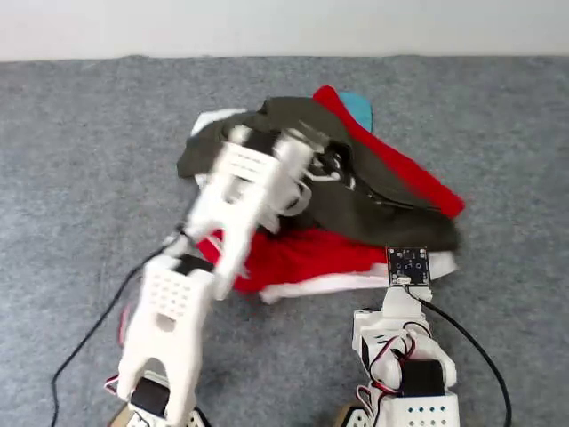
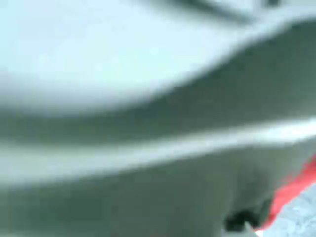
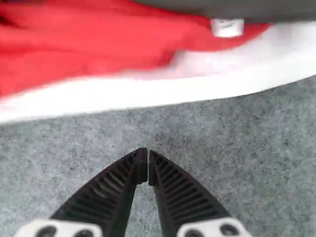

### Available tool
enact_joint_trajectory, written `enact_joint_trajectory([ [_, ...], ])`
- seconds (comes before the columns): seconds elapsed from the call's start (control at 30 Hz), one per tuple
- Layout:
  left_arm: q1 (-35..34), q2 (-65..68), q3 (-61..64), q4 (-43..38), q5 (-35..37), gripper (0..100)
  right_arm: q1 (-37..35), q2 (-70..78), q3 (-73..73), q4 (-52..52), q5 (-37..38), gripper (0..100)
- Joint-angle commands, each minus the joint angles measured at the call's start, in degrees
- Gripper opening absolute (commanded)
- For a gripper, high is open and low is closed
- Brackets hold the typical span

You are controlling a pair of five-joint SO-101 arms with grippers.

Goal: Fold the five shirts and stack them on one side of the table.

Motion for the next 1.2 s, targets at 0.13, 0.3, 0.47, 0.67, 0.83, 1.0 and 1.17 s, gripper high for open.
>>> enact_joint_trajectory([
  [0.13, -19.1, -24.0, -0.7, 0.8, 0.8, 1, 0.1, -0.4, 0.8, 0.2, 0.5, 1.0],
  [0.3, -31.6, -33.9, -0.7, 0.8, 0.6, 1, 0.1, -0.4, 0.8, 0.2, 0.5, 1.0],
  [0.47, -43.7, -39.4, -0.7, 0.8, -1.7, 1, 0.1, -0.4, 0.8, 0.2, 0.5, 1.0],
  [0.67, -55.9, -45.6, -0.7, 0.8, -4.4, 1, 0.1, -0.4, 0.8, 0.2, 0.5, 1.0],
  [0.83, -66.1, -49.9, -0.7, 0.4, -6.8, 1, 0.1, -0.4, 0.8, 0.2, 0.5, 1.0],
  [1.0, -70.9, -49.7, -0.5, 0.6, -9.3, 1, 0.1, -0.4, 0.8, 0.2, 0.5, 1.0],
  [1.17, -69.3, -46.2, 2.3, -0.4, -10.2, 1, 0.1, -0.4, 0.8, 0.2, 0.5, 1.0],
])
